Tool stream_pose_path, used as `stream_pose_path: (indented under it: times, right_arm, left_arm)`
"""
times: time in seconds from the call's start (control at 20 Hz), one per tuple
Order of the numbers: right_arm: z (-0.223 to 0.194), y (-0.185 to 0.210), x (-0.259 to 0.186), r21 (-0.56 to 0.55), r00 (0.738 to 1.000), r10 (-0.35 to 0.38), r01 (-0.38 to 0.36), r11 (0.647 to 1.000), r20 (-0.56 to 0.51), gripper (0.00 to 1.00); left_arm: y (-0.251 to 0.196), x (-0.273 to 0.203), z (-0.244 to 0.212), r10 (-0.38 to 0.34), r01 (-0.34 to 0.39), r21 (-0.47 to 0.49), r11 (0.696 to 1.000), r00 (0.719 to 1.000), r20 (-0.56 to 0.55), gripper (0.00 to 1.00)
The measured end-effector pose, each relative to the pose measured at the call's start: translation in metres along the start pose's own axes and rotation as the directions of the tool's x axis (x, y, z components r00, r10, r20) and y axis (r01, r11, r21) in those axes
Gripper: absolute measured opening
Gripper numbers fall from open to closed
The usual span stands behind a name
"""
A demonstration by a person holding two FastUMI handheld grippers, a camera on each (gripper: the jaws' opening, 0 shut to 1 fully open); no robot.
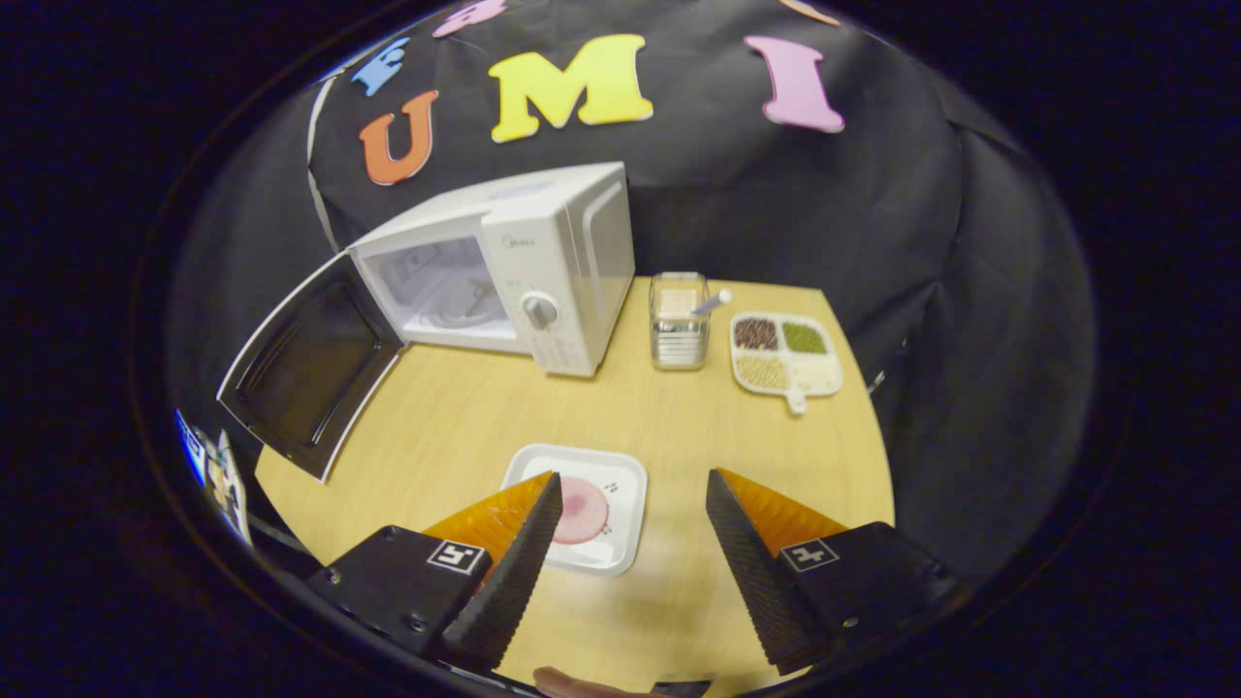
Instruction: Open the microwave oven with the left hand, put the food in, and close the microwave oven.
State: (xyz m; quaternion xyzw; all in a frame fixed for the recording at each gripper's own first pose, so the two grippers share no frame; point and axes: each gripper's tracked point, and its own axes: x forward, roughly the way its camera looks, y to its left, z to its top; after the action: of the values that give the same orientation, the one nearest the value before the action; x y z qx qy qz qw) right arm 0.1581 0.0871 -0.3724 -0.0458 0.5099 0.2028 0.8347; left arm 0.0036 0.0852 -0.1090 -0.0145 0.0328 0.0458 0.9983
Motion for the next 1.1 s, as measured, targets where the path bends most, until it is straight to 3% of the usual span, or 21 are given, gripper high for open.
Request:
stream_pose_path:
  times: [0.05, 0.1, 0.15, 0.2, 0.25, 0.35, 0.4, 0.45, 0.6, 0.7, 0.75, 0.8, 0.85, 1.1]
  right_arm:
    - [-0.008, -0.002, 0.015, 0.021, 0.998, 0.019, -0.018, 1.000, -0.061, 0.93]
    - [-0.016, -0.004, 0.028, 0.039, 0.993, 0.035, -0.031, 0.999, -0.111, 0.81]
    - [-0.020, -0.006, 0.038, 0.053, 0.988, 0.045, -0.037, 0.998, -0.148, 0.91]
    - [-0.025, -0.008, 0.047, 0.058, 0.982, 0.053, -0.043, 0.997, -0.182, 0.90]
    - [-0.027, -0.009, 0.055, 0.068, 0.976, 0.059, -0.046, 0.997, -0.210, 0.75]
    - [-0.037, -0.011, 0.066, 0.072, 0.963, 0.081, -0.064, 0.995, -0.257, 0.68]
    - [-0.043, -0.010, 0.069, 0.072, 0.955, 0.089, -0.071, 0.995, -0.284, 0.66]
    - [-0.046, -0.011, 0.073, 0.081, 0.948, 0.093, -0.072, 0.994, -0.304, 0.72]
    - [-0.055, -0.013, 0.085, 0.098, 0.928, 0.100, -0.070, 0.993, -0.358, 0.65]
    - [-0.060, -0.007, 0.093, 0.142, 0.915, 0.138, -0.089, 0.986, -0.380, 0.52]
    - [-0.066, -0.008, 0.094, 0.142, 0.896, 0.146, -0.094, 0.985, -0.420, 0.24]
    - [-0.062, -0.010, 0.102, 0.141, 0.902, 0.137, -0.086, 0.986, -0.410, 0.24]
    - [-0.066, -0.011, 0.099, 0.140, 0.885, 0.162, -0.111, 0.984, -0.436, 0.04]
    - [-0.062, -0.013, 0.101, 0.213, 0.846, 0.253, -0.169, 0.962, -0.470, 0.00]
  left_arm:
    - [0.000, -0.002, 0.002, 0.007, -0.007, 0.006, 1.000, 1.000, 0.000, 0.92]
    - [-0.001, -0.004, 0.005, 0.012, -0.012, 0.011, 1.000, 1.000, 0.004, 0.92]
    - [-0.003, -0.006, 0.007, 0.014, -0.014, 0.011, 1.000, 1.000, 0.006, 0.92]
    - [-0.004, -0.008, 0.010, 0.014, -0.014, 0.009, 1.000, 1.000, 0.009, 0.92]
    - [-0.006, -0.009, 0.012, 0.009, -0.010, 0.006, 1.000, 1.000, 0.013, 0.92]
    - [-0.009, -0.009, 0.012, 0.004, -0.004, 0.002, 1.000, 1.000, 0.010, 0.92]
    - [-0.007, -0.009, 0.012, 0.005, -0.005, 0.007, 1.000, 1.000, 0.005, 0.92]
    - [-0.006, -0.008, 0.012, 0.013, -0.013, 0.019, 1.000, 1.000, 0.006, 0.92]
    - [-0.008, -0.010, 0.013, 0.008, -0.009, 0.030, 1.000, 1.000, 0.010, 0.92]
    - [-0.008, -0.011, 0.011, -0.004, 0.003, 0.021, 1.000, 1.000, 0.005, 0.92]
    - [-0.005, -0.011, 0.010, 0.001, -0.001, 0.023, 1.000, 1.000, 0.002, 0.92]
    - [-0.002, -0.010, 0.010, 0.013, -0.013, 0.031, 0.999, 1.000, 0.003, 0.92]
    - [0.000, -0.010, 0.010, 0.027, -0.027, 0.035, 0.999, 1.000, 0.001, 0.92]
    - [-0.005, -0.015, 0.011, 0.014, -0.014, 0.005, 1.000, 1.000, 0.001, 0.92]
